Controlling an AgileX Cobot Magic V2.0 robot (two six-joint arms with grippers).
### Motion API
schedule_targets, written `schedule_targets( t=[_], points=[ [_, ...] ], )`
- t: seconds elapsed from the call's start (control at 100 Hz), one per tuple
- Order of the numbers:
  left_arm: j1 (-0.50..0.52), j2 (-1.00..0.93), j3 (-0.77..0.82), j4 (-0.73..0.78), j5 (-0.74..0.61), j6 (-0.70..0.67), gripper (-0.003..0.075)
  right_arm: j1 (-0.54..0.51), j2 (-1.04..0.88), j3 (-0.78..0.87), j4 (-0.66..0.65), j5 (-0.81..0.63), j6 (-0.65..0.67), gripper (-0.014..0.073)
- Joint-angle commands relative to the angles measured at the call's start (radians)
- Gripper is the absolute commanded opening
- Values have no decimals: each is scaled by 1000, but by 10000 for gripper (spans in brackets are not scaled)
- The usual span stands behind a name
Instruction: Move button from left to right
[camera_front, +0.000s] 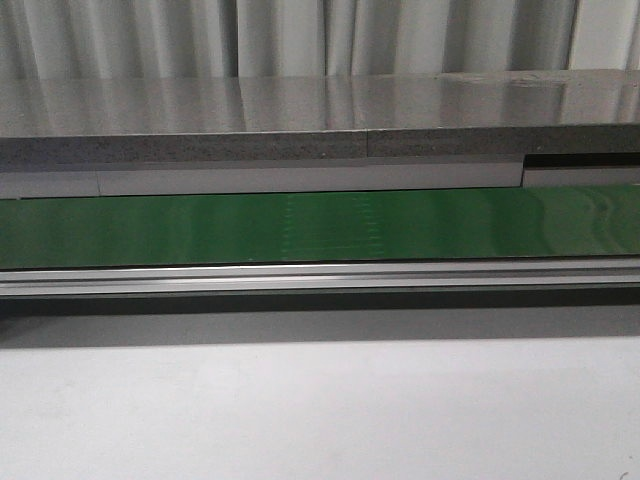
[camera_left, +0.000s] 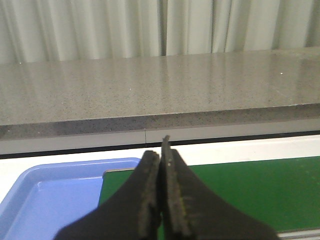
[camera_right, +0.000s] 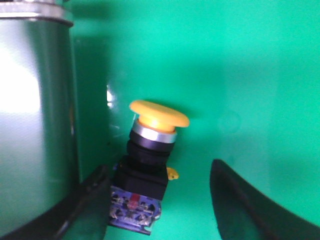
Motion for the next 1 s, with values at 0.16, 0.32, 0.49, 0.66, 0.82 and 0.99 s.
schedule_targets(
  t=[0.16, 0.32, 0.49, 0.66, 0.82, 0.99],
  points=[
    [-9, 7, -29, 0, -91, -4, -20, -1, -122, -66, 100, -31, 12, 448],
    [-9, 7, -29, 0, -91, -4, -20, 11, -186, -67, 212, -51, 11, 448],
    [-9, 7, -29, 0, -91, -4, -20, 74, -253, -67, 271, -93, 11, 448],
    [-9, 7, -29, 0, -91, -4, -20, 185, -315, -56, 271, -146, 11, 448],
    [-9, 7, -29, 0, -91, -4, -20, 295, -406, 23, 271, -251, 11, 448],
    [-9, 7, -29, 0, -91, -4, -20, 380, -527, 164, 271, -399, 11, 448]
  ],
)
